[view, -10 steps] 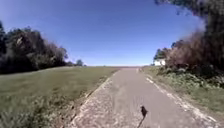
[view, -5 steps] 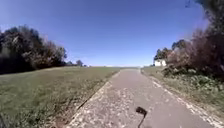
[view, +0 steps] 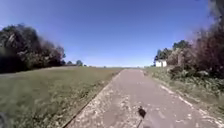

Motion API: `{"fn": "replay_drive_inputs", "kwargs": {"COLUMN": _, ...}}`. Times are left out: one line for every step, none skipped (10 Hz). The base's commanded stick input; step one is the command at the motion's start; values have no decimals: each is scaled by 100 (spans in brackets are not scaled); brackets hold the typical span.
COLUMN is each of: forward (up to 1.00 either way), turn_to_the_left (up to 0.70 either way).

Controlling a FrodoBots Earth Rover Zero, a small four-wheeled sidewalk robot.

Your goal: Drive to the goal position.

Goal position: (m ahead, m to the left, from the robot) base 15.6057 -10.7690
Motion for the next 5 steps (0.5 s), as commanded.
{"fn": "replay_drive_inputs", "kwargs": {"forward": 100, "turn_to_the_left": 0}}
{"fn": "replay_drive_inputs", "kwargs": {"forward": 100, "turn_to_the_left": 0}}
{"fn": "replay_drive_inputs", "kwargs": {"forward": 100, "turn_to_the_left": -27}}
{"fn": "replay_drive_inputs", "kwargs": {"forward": 100, "turn_to_the_left": -27}}
{"fn": "replay_drive_inputs", "kwargs": {"forward": 100, "turn_to_the_left": 0}}
